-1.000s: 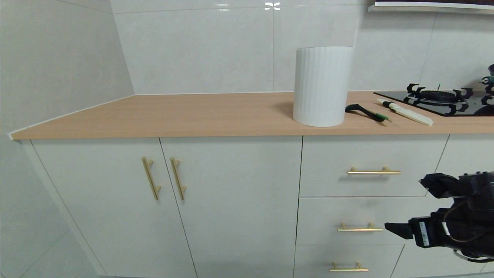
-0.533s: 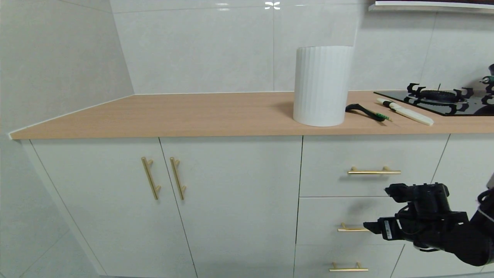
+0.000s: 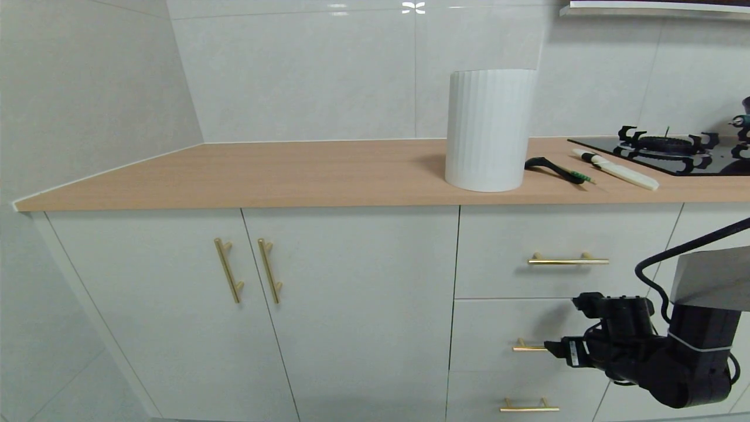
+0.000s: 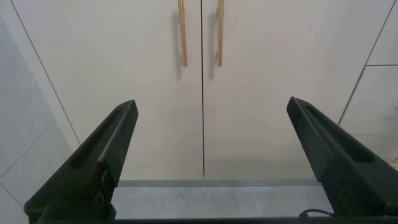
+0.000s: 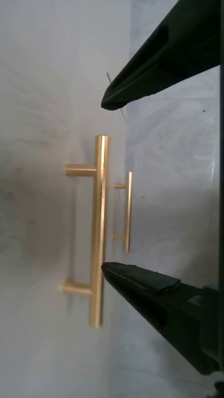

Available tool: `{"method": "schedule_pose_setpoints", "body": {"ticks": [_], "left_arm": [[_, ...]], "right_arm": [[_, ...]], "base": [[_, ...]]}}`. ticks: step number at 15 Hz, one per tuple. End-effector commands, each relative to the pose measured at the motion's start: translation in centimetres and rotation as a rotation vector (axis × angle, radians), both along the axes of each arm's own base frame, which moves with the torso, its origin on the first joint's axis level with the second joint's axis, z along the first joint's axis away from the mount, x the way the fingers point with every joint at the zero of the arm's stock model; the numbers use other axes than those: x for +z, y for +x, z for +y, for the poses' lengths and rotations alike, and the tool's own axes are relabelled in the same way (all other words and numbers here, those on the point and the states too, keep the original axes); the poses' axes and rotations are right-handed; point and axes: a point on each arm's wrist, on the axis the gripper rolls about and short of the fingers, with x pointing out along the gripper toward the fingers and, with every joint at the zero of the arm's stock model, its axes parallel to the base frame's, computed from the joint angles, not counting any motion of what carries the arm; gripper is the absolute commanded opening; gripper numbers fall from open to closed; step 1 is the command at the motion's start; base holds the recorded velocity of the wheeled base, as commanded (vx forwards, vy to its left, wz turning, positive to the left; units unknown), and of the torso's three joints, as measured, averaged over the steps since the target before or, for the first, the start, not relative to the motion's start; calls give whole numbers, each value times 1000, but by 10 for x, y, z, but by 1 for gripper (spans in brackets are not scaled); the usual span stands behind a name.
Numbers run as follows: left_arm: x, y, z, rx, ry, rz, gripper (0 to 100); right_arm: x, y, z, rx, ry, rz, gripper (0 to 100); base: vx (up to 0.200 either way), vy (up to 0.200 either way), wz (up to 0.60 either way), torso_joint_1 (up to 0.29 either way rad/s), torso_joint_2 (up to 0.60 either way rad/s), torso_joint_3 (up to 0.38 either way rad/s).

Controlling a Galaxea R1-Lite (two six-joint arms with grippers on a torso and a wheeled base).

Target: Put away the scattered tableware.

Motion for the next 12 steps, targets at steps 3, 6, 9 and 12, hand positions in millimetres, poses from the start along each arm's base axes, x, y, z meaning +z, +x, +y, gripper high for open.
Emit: {"method": "schedule_pose_setpoints", "body": {"ticks": [3,6,9,12], "left_arm": [[0,0,0,0,0,-1,100],[0,0,0,0,0,0,100],[0,0,0,0,0,0,100],[0,0,0,0,0,0,100]], "right_arm": [[-13,12,1,-22,4,-2,100],[-17,18,1,-38,11,-10,100],[-23,21,2,-57,-10,-6,100],[-27,20,3,-52,-21,6,100]], "base": [[0,0,0,0,0,0],[0,0,0,0,0,0],[0,0,0,0,0,0],[0,0,0,0,0,0]]}}
